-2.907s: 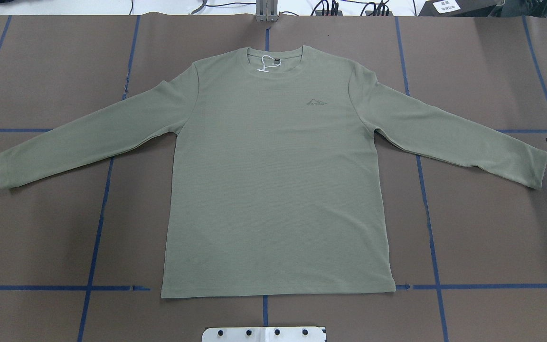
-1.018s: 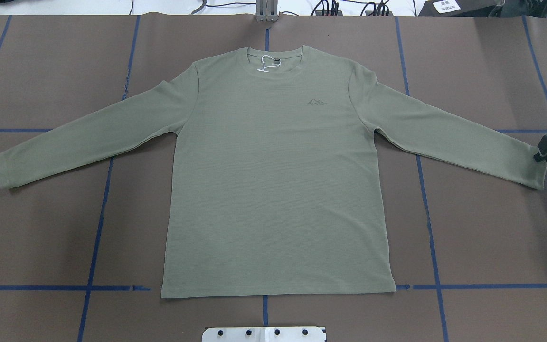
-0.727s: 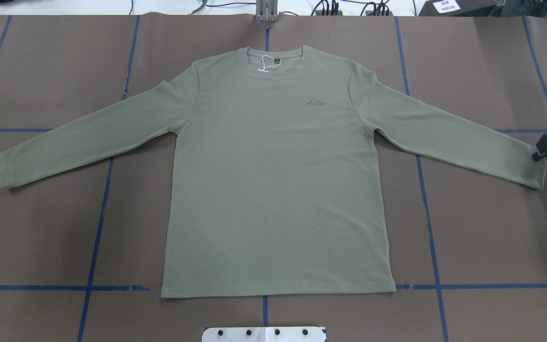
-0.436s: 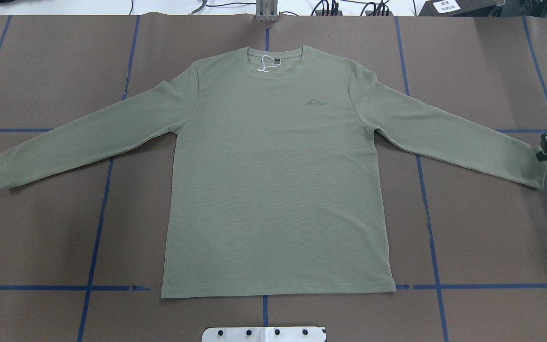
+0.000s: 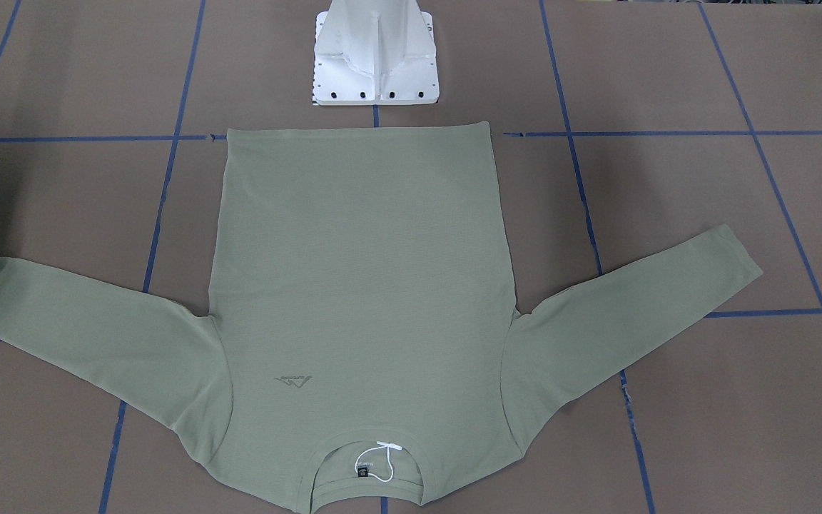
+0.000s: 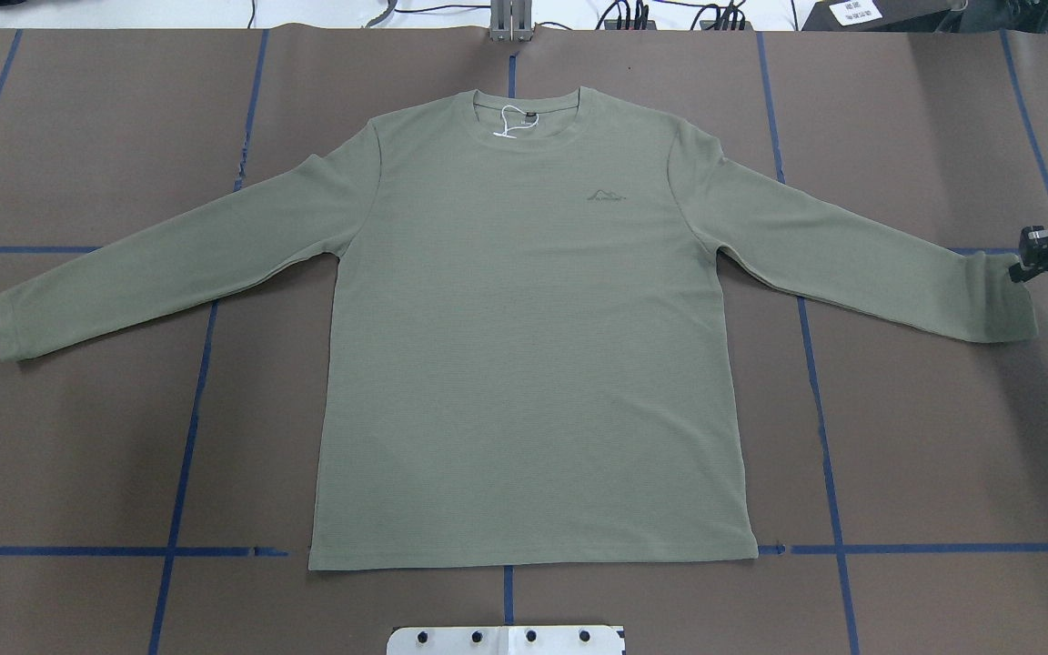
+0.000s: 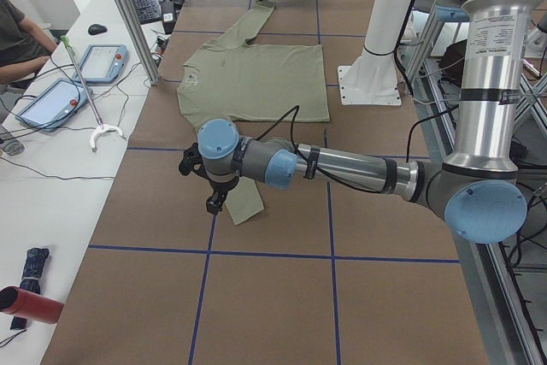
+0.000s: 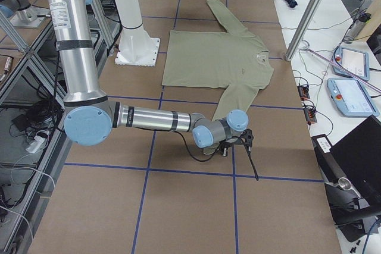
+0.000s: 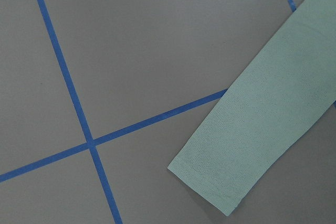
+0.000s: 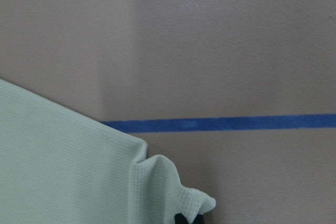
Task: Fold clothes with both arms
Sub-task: 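Reach the right gripper to the nearest sleeve cuff and grasp it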
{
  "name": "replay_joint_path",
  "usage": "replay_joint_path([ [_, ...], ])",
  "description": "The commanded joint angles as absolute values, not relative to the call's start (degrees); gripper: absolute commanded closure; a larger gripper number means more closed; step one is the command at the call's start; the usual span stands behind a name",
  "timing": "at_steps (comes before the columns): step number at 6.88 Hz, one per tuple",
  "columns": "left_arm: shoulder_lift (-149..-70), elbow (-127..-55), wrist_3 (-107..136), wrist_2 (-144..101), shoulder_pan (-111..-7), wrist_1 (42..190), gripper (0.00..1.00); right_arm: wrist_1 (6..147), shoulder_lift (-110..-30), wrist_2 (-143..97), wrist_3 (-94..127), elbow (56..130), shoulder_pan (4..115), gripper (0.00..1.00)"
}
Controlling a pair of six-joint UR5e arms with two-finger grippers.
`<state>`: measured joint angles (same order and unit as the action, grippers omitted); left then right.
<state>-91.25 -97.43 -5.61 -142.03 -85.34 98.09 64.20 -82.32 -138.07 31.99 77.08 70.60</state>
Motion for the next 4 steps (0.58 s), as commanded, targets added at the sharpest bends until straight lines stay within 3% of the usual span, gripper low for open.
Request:
replay_joint_path([
  [1, -91.2, -98.0, -5.5, -142.0, -85.3, 98.1, 0.0, 64.1, -81.1, -138.4, 47.4, 88.8, 66.3, 1.0],
  [2, -91.2, -98.1, -5.5, -142.0, -85.3, 98.1, 0.0, 64.2, -78.3, -138.1, 57.3, 92.7, 63.8, 1.0],
  [4, -91.2, -98.4, -5.5, -142.0, -85.3, 98.1, 0.0, 64.7, -66.9, -133.9, 74.6, 93.0, 57.0, 1.0],
])
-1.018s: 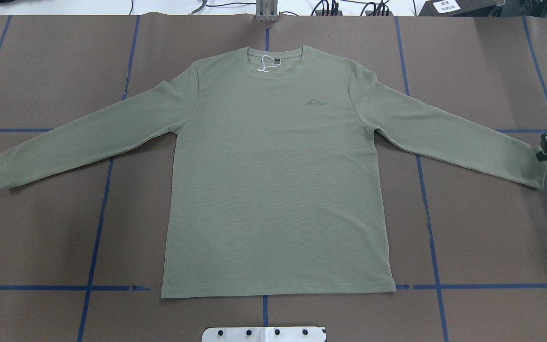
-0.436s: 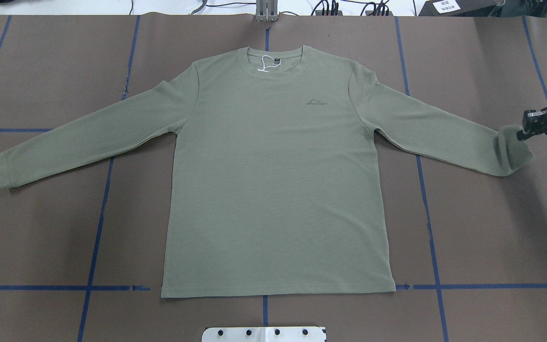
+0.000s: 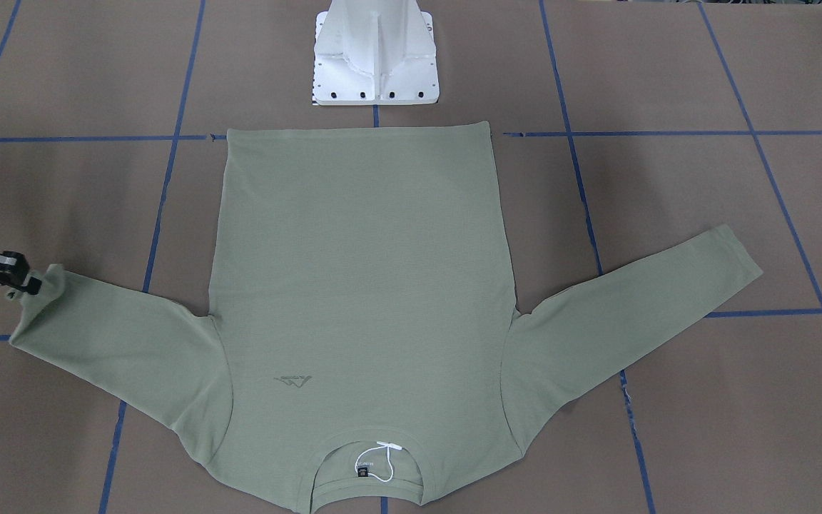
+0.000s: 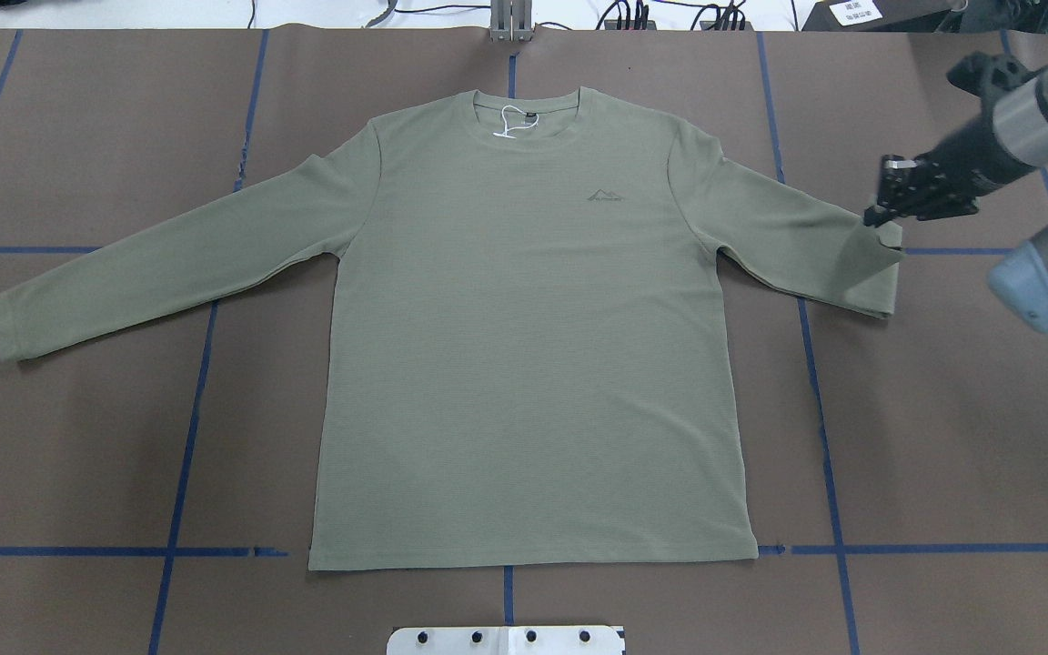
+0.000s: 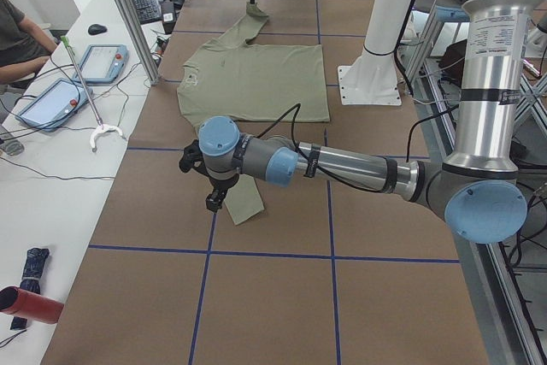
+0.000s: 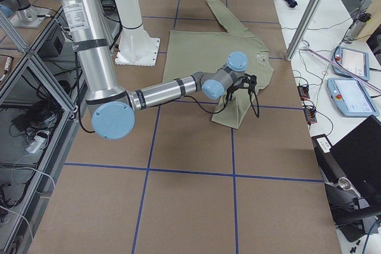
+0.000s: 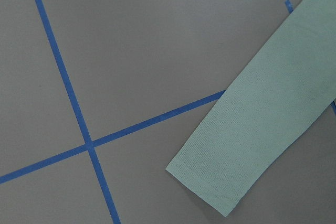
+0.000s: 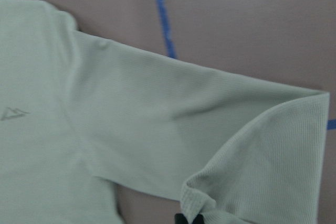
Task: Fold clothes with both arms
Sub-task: 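Carry the held sleeve across the shirt front toward the opposite sleeve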
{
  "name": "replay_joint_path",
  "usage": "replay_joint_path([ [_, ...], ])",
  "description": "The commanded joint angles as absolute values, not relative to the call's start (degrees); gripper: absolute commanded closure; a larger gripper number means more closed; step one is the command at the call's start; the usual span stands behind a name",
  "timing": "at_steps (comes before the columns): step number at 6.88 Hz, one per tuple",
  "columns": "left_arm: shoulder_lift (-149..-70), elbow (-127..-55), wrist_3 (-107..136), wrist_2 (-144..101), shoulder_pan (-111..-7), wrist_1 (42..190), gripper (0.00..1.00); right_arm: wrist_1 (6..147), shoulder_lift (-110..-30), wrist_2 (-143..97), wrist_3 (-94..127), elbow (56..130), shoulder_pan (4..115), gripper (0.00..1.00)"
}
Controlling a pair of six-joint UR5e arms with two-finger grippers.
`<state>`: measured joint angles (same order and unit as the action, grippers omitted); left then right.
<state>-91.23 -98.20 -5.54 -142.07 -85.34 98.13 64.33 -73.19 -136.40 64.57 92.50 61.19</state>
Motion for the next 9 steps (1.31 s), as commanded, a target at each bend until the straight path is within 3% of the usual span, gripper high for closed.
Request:
replay_joint_path([
  [1, -91.2, -98.5, -5.5, -142.0, -85.3, 98.1, 0.0, 65.1, -60.0, -129.2, 82.4, 91.9, 52.8, 1.0],
  [3, -91.2, -98.4, -5.5, -142.1, -85.3, 98.2, 0.0, 67.7, -41.0, -118.1, 93.6, 80.9, 44.8, 1.0],
  [5, -91.2, -98.5, -5.5, -142.1, -85.3, 98.2, 0.0, 67.1, -28.3, -110.8, 94.4, 65.9, 37.4, 1.0],
  [7, -91.3, -98.7, -5.5, -142.1, -85.3, 98.2, 0.0, 62.2, -22.1, -103.9, 96.1, 58.0, 32.1, 1.0],
  [9, -91.3, -98.8, -5.5, -142.1, -85.3, 98.2, 0.0, 60.6, -20.1, -101.3, 96.2, 55.6, 30.7, 1.0],
])
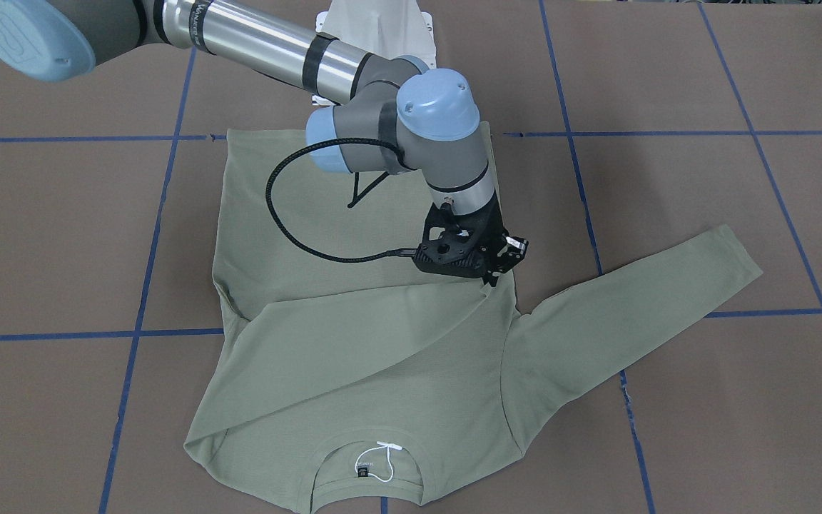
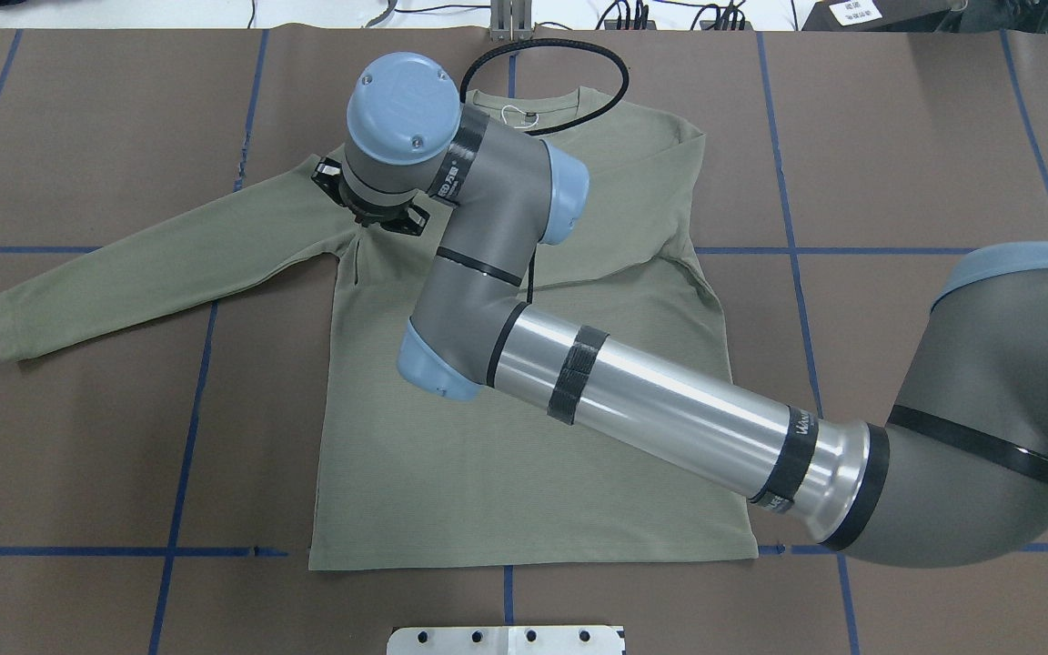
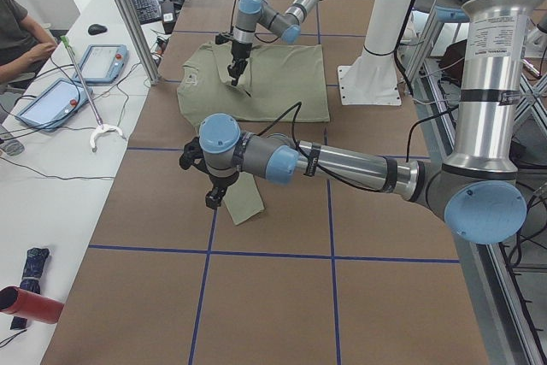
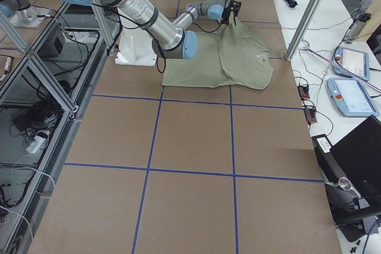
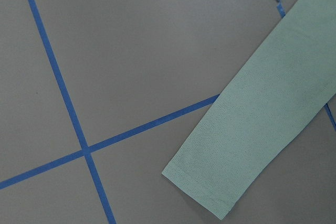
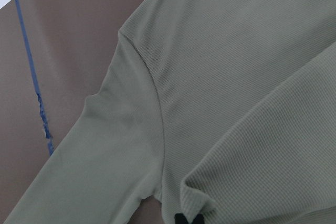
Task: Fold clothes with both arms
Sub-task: 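Carry the held sleeve across the shirt front toward the opposite sleeve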
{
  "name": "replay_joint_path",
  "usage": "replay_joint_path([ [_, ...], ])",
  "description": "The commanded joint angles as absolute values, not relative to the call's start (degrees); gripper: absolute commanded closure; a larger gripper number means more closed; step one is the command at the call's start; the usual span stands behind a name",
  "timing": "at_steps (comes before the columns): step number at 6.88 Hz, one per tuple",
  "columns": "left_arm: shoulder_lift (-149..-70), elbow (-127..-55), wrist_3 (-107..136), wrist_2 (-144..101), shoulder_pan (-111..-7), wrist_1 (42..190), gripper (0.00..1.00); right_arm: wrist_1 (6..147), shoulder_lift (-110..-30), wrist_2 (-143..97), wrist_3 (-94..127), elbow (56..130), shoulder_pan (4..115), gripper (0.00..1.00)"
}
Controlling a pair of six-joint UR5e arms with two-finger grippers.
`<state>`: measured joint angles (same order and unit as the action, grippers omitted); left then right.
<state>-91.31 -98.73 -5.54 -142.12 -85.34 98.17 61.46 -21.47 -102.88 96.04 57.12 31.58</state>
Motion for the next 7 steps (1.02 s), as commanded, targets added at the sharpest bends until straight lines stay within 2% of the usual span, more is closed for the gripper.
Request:
replay_joint_path([
  [1, -91.3, -98.8, -5.5, -142.1, -85.3, 98.2, 0.0, 60.6, -18.9, -100.4, 96.2, 54.7, 30.4, 1.0],
  [3, -91.3, -98.8, -5.5, -142.1, -85.3, 98.2, 0.0, 59.1, -18.6, -98.3, 96.1, 53.8, 30.4, 1.0],
  [4, -91.4, -98.8, -5.5, -142.1, -85.3, 98.2, 0.0, 55.5, -18.0, -96.1, 96.1, 50.5, 30.3, 0.88],
  [5, -91.5, -98.8, -5.5, -142.1, -85.3, 98.2, 0.0, 55.3, -16.3, -95.3, 96.1, 47.7, 30.3, 0.36],
  [6, -91.7, -98.8, -5.5, -142.2, -85.2, 98.3, 0.0, 55.3, -15.7, -95.2, 96.1, 47.1, 30.3, 0.34],
  [7, -91.8, -98.5, -5.5, -143.8, -85.0, 98.7, 0.0, 55.3, -15.5, -95.2, 96.1, 46.9, 30.3, 0.26],
])
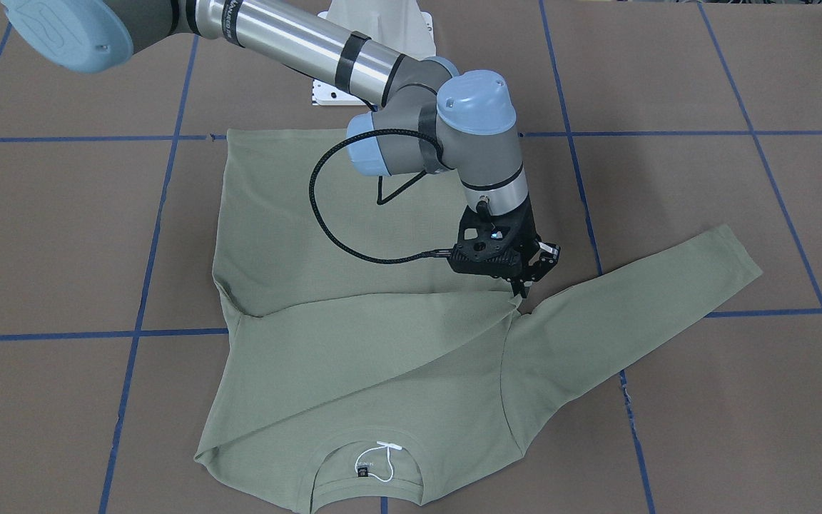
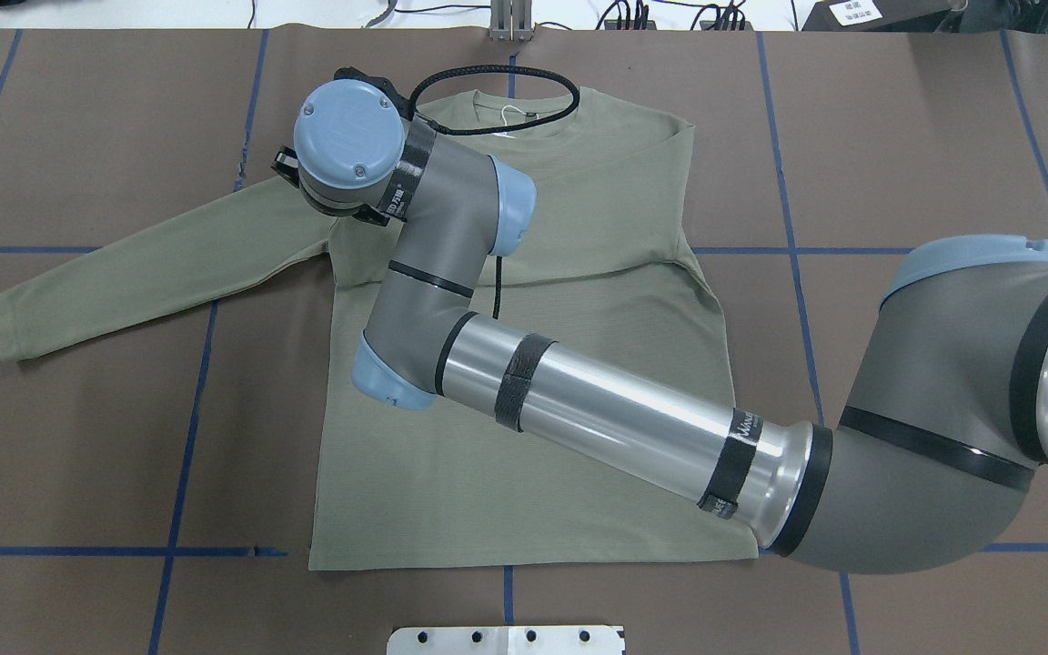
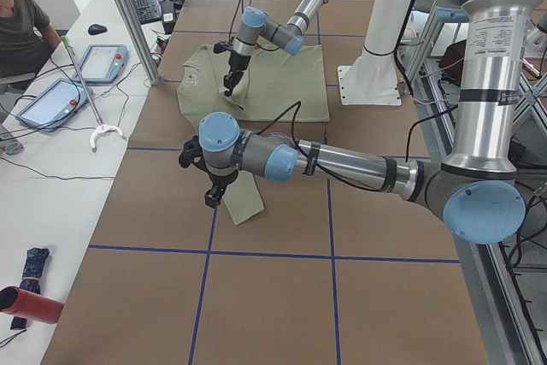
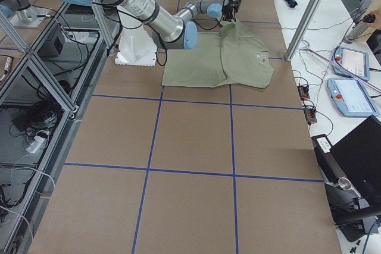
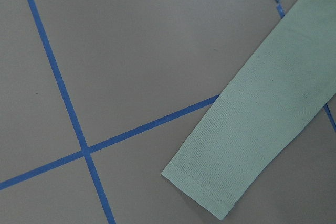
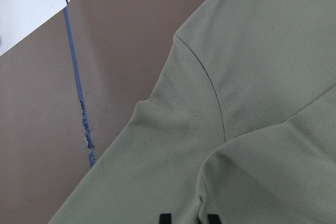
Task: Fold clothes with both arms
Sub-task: 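Carry the held sleeve across the shirt front toward the opposite sleeve, then release the sleeve and raise the right gripper while the left arm approaches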
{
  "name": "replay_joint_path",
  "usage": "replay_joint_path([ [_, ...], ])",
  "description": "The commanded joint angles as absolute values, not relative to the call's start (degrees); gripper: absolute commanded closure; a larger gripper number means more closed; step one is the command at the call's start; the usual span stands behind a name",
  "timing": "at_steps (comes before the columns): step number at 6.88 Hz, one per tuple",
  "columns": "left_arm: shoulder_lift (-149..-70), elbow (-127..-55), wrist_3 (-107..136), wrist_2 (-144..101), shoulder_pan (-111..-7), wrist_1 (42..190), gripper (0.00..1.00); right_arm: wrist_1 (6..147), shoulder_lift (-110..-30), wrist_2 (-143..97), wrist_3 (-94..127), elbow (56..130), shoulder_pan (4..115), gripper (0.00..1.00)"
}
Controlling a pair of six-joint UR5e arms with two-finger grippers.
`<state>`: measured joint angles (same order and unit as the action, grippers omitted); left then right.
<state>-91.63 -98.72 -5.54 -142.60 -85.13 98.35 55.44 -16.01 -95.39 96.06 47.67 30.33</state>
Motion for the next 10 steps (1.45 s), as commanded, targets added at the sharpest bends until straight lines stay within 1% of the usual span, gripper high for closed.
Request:
replay_joint_path([
  [1, -91.8, -98.1, -5.5, -146.1, -84.6, 100.3, 0.0, 55.3, -15.2, -95.4, 96.1, 47.1, 30.4, 0.17],
  [2, -91.9, -97.4, -5.3, -146.2, -83.1, 101.0, 0.0, 55.4, -15.2, -95.8, 96.3, 48.4, 30.7, 0.02],
  [3, -92.0, -96.5, 0.9, -145.6, -79.4, 103.8, 0.0, 55.5, -16.1, -96.6, 96.6, 50.7, 31.2, 0.02],
  [4, -92.0, -93.5, 9.7, -145.5, -77.6, 108.1, 0.0, 56.2, -20.7, -100.4, 96.6, 57.9, 33.2, 0.01],
  [5, -92.2, -88.9, 15.1, -145.2, -74.0, 114.6, 0.0, 60.1, -28.7, -103.6, 96.1, 67.7, 35.8, 0.01],
  [6, -91.5, -86.8, 19.4, -141.9, -73.6, 117.7, 0.0, 60.3, -32.8, -104.2, 95.7, 71.5, 37.3, 0.01],
  [7, -92.1, -85.4, 20.9, -140.7, -73.5, 118.2, 0.0, 60.5, -33.4, -104.4, 95.8, 71.9, 38.2, 0.01],
  [8, -93.2, -81.5, 21.0, -140.1, -73.3, 121.3, 0.0, 60.1, -36.5, -105.8, 95.7, 74.2, 38.8, 0.01],
  [9, -96.3, -75.6, 21.1, -140.1, -72.5, 125.0, 0.0, 59.8, -40.2, -107.2, 95.6, 77.5, 39.9, 0.01],
  [10, -98.5, -72.5, 21.2, -140.1, -70.9, 125.5, 0.0, 59.9, -42.1, -107.2, 94.4, 79.8, 40.1, 0.01],
])
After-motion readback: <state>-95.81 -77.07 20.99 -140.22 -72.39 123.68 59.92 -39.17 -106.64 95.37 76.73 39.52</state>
